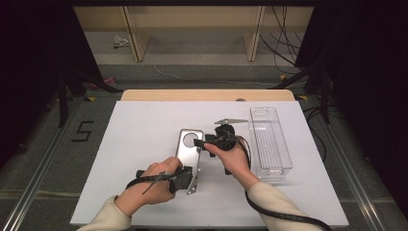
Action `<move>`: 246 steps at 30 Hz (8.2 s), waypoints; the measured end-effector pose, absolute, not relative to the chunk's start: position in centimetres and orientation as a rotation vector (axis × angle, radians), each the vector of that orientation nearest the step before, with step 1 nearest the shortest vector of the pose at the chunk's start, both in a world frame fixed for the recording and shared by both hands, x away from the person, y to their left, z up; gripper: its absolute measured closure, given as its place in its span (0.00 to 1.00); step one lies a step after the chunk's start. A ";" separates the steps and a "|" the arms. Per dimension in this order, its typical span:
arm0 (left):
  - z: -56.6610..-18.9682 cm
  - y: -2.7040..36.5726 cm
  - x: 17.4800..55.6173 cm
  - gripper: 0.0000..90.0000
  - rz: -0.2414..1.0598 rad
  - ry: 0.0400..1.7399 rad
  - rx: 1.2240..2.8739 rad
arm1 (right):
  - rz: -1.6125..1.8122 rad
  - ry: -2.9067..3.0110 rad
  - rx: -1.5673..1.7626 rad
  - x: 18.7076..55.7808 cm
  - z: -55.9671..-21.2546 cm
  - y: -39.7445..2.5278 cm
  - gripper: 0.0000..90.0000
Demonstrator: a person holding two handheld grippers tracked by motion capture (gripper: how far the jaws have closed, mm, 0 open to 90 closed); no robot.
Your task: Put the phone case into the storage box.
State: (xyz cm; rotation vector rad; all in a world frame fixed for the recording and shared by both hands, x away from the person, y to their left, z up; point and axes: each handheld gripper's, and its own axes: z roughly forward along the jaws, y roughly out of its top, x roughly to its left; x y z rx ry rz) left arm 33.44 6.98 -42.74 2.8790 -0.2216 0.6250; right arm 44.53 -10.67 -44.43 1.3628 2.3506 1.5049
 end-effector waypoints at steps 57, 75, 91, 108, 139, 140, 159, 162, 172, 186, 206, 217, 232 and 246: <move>-44.3 6.8 33.9 0.98 0.621 -0.180 2.862 | 1.666 2.269 1.417 43.2 -42.3 -10.6 0.92; -43.4 8.2 34.1 0.92 0.672 -0.099 2.766 | 1.725 2.195 1.366 42.9 -41.3 -10.9 0.93; -40.9 12.7 33.9 0.37 0.594 0.410 2.243 | 1.713 2.154 1.336 43.1 -40.8 -11.6 0.93; -42.3 16.1 34.1 0.22 0.580 0.625 2.146 | 1.683 2.147 1.293 43.1 -40.6 -11.9 0.93; -43.1 17.8 34.4 0.18 0.547 0.770 2.024 | 1.660 2.134 1.242 43.0 -39.9 -12.3 0.93; -43.1 17.8 34.4 0.18 0.542 0.771 2.020 | 1.660 2.135 1.241 43.0 -39.9 -12.3 0.93; -43.3 18.2 34.5 0.16 0.548 0.795 2.014 | 1.647 2.128 1.227 43.1 -39.6 -12.7 0.93; -43.3 18.2 34.5 0.16 0.548 0.797 2.007 | 1.646 2.127 1.223 43.1 -39.5 -12.7 0.93; -43.3 18.4 34.6 0.16 0.555 0.811 1.998 | 1.643 2.120 1.221 43.2 -39.4 -13.0 0.93; -43.4 18.5 34.6 0.16 0.552 0.813 1.998 | 1.636 2.114 1.217 43.2 -39.2 -13.2 0.93; -43.3 18.6 34.6 0.16 0.558 0.819 1.992 | 1.628 2.093 1.216 43.4 -38.7 -14.0 0.93; -43.2 18.7 34.7 0.16 0.558 0.819 1.989 | 1.620 2.085 1.210 43.4 -38.6 -14.2 0.93; -43.2 18.8 34.7 0.16 0.560 0.824 1.988 | 1.613 2.066 1.211 43.6 -38.3 -14.8 0.93; -43.2 18.8 34.7 0.16 0.556 0.829 1.982 | 1.615 2.046 1.216 43.7 -38.0 -15.3 0.93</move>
